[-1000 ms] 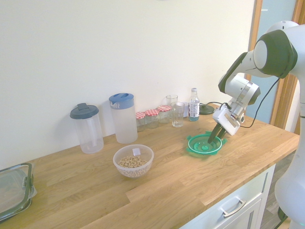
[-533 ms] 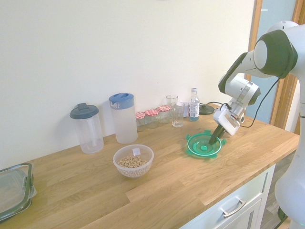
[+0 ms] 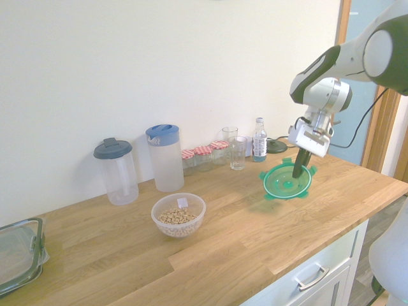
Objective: Cover the lid of food container
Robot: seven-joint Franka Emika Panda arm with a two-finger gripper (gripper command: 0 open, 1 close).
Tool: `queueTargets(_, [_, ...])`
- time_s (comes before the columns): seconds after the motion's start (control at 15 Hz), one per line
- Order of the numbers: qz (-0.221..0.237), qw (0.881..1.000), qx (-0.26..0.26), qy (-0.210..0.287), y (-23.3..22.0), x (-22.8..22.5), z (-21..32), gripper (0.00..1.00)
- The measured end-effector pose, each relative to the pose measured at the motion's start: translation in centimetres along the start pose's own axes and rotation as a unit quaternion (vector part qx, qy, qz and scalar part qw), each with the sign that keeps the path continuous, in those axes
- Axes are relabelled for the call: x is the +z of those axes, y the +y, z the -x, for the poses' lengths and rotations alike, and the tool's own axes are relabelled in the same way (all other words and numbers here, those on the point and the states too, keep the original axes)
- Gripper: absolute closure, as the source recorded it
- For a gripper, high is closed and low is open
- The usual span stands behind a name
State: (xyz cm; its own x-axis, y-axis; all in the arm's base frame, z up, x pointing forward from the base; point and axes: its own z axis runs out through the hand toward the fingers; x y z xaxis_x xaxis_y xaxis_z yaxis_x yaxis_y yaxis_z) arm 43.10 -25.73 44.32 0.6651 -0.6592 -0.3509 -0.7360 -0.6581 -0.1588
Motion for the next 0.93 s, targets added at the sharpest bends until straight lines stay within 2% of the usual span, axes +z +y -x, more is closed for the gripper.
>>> queueTargets(0.13, [0.060, 0.997, 0.011, 0.039, -1.7, -4.6, 4.9, 1.00])
queueTargets(0.27, [0.100, 0.990, 0.023, 0.094, -5.1, -7.1, 8.7, 1.00])
queueTargets(0.47, [0.163, 0.971, 0.035, 0.172, -11.5, -8.9, 12.8, 1.00])
queueTargets(0.73, [0.240, 0.930, 0.060, 0.272, -19.6, -8.5, 18.4, 1.00])
queueTargets(0.93, [0.302, 0.890, 0.081, 0.333, -26.5, -4.8, 23.9, 1.00])
